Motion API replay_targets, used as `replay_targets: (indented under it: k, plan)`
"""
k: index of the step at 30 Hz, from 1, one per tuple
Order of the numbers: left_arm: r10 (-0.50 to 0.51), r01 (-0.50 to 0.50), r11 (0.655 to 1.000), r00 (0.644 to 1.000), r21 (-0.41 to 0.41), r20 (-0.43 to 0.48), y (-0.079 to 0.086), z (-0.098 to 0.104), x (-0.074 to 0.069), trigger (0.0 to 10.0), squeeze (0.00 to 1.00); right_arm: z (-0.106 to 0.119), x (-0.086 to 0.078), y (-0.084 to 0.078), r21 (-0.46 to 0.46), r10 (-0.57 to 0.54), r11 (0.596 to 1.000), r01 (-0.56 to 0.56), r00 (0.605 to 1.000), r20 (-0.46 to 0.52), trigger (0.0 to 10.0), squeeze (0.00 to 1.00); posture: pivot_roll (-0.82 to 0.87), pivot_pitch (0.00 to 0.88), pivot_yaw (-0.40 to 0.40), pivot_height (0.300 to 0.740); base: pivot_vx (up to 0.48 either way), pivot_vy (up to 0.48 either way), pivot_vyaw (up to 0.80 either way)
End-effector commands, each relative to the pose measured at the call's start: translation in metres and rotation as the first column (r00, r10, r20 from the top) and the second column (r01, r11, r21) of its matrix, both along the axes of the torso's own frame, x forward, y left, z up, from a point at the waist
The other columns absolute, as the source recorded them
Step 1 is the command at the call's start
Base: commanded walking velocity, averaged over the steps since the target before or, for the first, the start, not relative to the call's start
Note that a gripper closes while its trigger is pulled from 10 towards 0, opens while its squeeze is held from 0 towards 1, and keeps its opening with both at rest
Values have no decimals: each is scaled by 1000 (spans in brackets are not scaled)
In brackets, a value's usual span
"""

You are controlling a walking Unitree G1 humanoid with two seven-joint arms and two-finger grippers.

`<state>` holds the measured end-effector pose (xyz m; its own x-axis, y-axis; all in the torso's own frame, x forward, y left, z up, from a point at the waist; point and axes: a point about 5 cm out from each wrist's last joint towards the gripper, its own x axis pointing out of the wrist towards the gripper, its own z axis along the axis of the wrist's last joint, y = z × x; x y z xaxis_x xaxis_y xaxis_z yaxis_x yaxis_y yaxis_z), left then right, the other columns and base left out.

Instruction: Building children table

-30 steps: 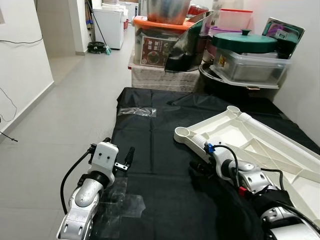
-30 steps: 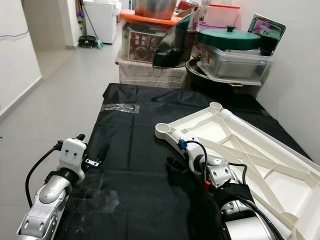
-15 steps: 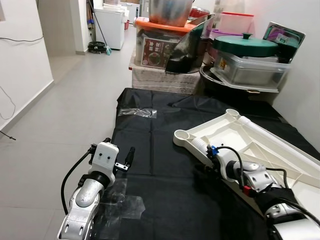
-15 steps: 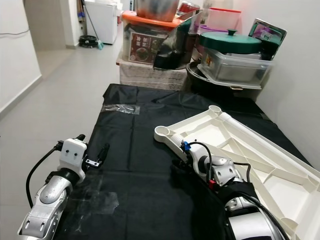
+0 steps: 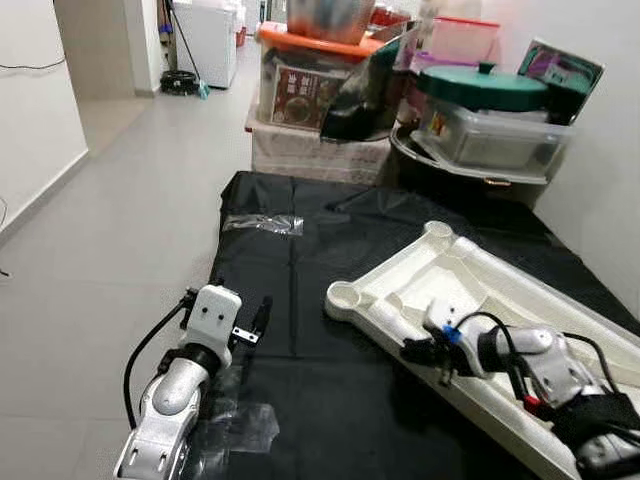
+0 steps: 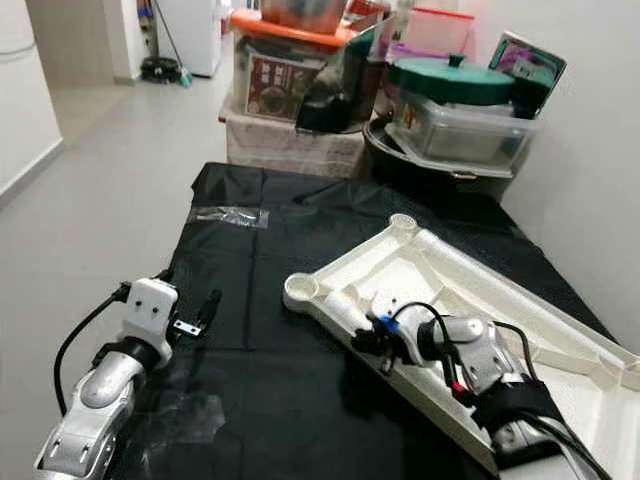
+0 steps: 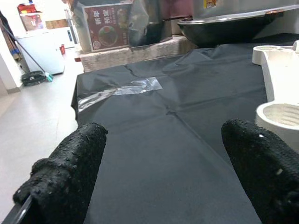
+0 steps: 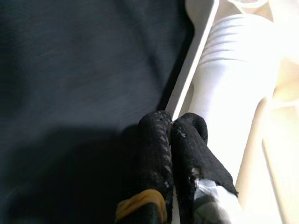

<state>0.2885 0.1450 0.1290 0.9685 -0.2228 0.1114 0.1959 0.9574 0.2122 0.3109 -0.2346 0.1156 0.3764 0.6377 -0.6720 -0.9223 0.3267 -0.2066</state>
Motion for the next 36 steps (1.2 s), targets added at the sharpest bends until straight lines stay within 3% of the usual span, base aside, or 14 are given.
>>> replay_targets:
  k: [1, 8, 10, 14, 15, 16, 18, 24, 31, 35, 36]
  plan:
    - [-15, 15, 1000, 1000, 11, -21, -4, -5, -1, 10000, 0, -34, -23, 13, -37, 141, 988, -150, 973, -181, 0, 0, 97, 0, -141, 740, 0, 0, 0]
    - [-26, 27, 1000, 999, 15, -28, -8, -7, -1, 10000, 0, -33, -37, 13, -78, 290, 950, -304, 944, -155, 0, 0, 84, 0, -134, 740, 0, 0, 0]
    - [-29, 29, 999, 999, 17, -31, -8, -8, -1, 10000, 0, -33, -42, 10, -141, 355, 917, -374, 924, -141, 0, 0, 78, 0, -133, 740, 0, 0, 0]
    - [-31, 32, 999, 999, 22, -34, -9, -9, 0, 10000, 0, -33, -45, 8, -162, 373, 905, -394, 916, -147, 0, 0, 76, 0, -133, 740, 0, 0, 0]
    - [-32, 33, 999, 999, 23, -36, -9, -9, 0, 10000, 0, -34, -43, 8, -165, 337, 919, -359, 930, -148, 3490, 0, 76, 0, -134, 740, 0, 0, 0]
    - [-32, 33, 999, 999, 25, -37, -9, -10, 0, 10000, 0, -36, -39, 8, -161, 267, 944, -289, 953, -143, 10000, 0, 80, 0, -135, 740, 0, 0, 0]
    - [-32, 33, 999, 999, 25, -37, -9, -10, 0, 10000, 0, -36, -39, 8, -161, 267, 944, -289, 953, -143, 10000, 0, 80, 0, -135, 740, 0, 0, 0]
    - [-22, 24, 999, 999, 36, -46, -7, -12, 0, 10000, 0, -43, -38, 10, -103, 117, 985, -138, 976, -184, 10000, 0, 83, 0, -139, 740, 0, 0, 0]
    - [-16, 18, 999, 999, 42, -50, -7, -13, 1, 10000, 0, -61, -46, -4, -131, -65, 991, 26, 949, -309, 10000, 0, 80, 0, -143, 740, 0, 0, 0]
    - [-15, 17, 999, 999, 42, -51, -8, -13, 0, 10000, 0, -64, -47, -8, -150, -118, 986, 72, 937, -328, 10000, 0, 77, 0, -144, 740, 0, 0, 0]
    - [-14, 16, 999, 999, 43, -51, -8, -13, 0, 10000, 0, -66, -48, -10, -157, -132, 984, 83, 933, -334, 10000, 1000, 77, 0, -144, 740, 0, 0, 0]
